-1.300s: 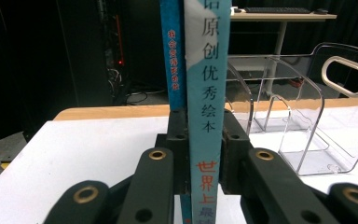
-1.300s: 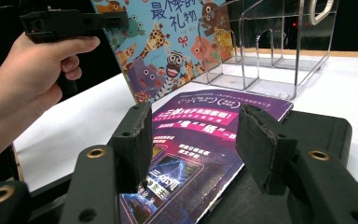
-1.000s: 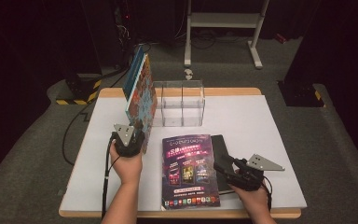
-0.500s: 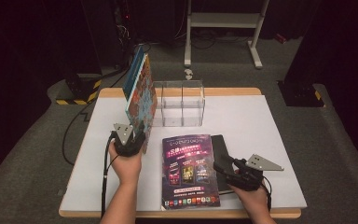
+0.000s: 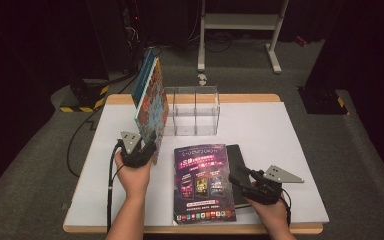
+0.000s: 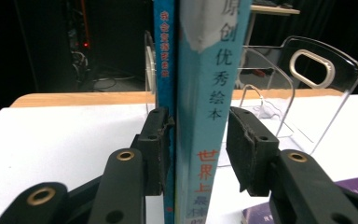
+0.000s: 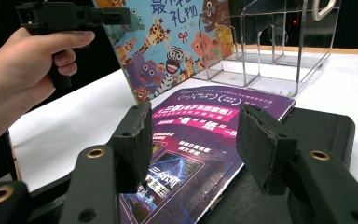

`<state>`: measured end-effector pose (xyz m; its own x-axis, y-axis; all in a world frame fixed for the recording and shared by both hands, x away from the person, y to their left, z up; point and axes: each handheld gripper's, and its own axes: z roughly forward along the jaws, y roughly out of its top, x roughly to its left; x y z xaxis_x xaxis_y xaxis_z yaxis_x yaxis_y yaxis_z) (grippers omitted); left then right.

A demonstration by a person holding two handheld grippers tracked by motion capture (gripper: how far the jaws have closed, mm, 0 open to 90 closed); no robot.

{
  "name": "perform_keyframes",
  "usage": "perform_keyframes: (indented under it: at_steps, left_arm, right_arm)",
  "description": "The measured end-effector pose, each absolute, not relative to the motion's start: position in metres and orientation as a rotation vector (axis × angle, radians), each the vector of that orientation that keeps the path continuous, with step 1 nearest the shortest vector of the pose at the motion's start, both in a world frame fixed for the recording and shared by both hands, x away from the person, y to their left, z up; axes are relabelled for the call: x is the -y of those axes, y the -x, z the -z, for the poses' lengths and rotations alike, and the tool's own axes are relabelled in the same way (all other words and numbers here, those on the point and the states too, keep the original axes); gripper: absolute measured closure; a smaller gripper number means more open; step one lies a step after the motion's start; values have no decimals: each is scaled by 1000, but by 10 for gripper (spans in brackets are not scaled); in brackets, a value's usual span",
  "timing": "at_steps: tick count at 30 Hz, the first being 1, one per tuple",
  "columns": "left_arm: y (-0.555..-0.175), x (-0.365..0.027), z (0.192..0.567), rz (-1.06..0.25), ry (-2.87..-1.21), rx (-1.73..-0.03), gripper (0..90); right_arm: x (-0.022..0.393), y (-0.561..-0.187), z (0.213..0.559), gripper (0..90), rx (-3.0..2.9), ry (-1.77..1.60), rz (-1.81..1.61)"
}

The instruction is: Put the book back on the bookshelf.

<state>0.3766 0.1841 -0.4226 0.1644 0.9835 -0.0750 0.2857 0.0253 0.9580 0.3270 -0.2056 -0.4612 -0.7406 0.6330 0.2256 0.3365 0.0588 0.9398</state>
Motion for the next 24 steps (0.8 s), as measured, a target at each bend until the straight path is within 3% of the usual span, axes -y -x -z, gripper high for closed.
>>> perform_keyframes:
  at_steps: [16,24]
  left_arm:
    - [-372,-197,419,-805,-1502,-1283,391]
    - [-362,-202,426,-761,-1560,-1241,333]
  right_arm:
    - [205,-327,461,451,-2093,-983,-1734]
    - [204,-327,462,451,-2097,-979,-1717]
